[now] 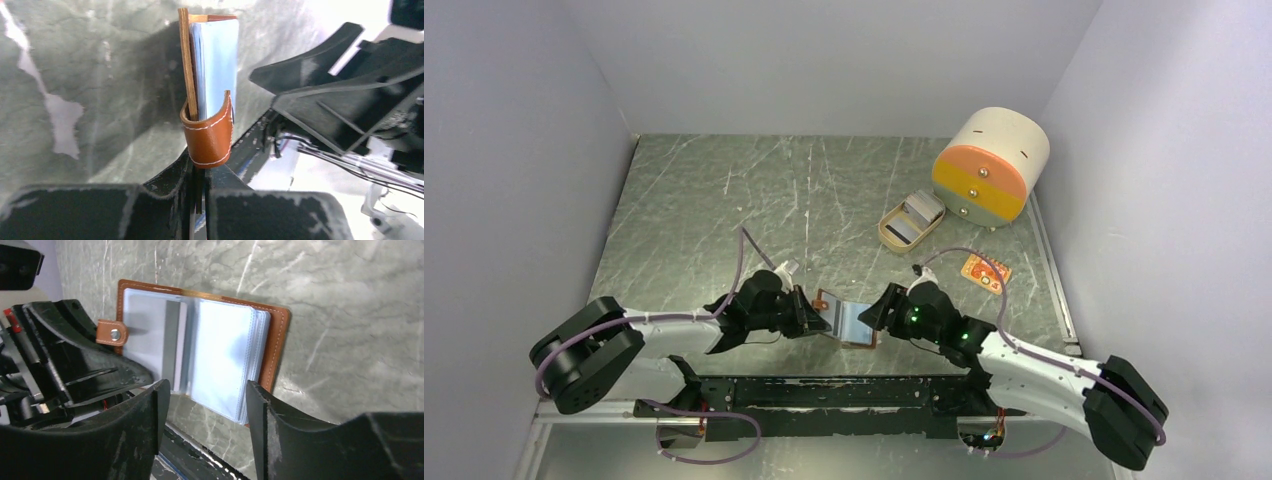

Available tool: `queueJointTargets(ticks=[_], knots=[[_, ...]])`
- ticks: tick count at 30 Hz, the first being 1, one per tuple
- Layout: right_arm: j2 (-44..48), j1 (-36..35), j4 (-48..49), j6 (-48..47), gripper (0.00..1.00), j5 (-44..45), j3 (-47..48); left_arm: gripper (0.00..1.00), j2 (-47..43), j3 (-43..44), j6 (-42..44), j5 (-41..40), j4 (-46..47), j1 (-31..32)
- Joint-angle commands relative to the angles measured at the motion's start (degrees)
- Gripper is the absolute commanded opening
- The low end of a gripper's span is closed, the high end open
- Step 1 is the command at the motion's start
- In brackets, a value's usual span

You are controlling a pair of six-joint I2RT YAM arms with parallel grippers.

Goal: Put the credit cards into the card holder
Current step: Close the card holder at the center of the board.

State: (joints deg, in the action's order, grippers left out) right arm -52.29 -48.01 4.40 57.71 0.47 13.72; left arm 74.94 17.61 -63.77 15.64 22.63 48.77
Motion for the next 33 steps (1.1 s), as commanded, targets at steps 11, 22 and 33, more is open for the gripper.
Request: queueJointTargets(ticks=[11, 22, 33], knots=[[23.26, 0.71, -1.40, 20.86, 0.71, 7.44, -11.47, 0.09, -10.06, 1.89, -10.57, 2.52, 7.12, -0.54], [30.73, 0.64, 5.81, 25.19, 0.74, 7.04, -13.52, 0.09, -12.91, 3.81, -13.19, 2.13, 9.78, -0.53], [25.74, 0.63, 4.88, 17.16, 0.49, 5.16, -11.60, 0.09, -1.89, 1.65, -11.39, 3.37, 16.06, -0.51]])
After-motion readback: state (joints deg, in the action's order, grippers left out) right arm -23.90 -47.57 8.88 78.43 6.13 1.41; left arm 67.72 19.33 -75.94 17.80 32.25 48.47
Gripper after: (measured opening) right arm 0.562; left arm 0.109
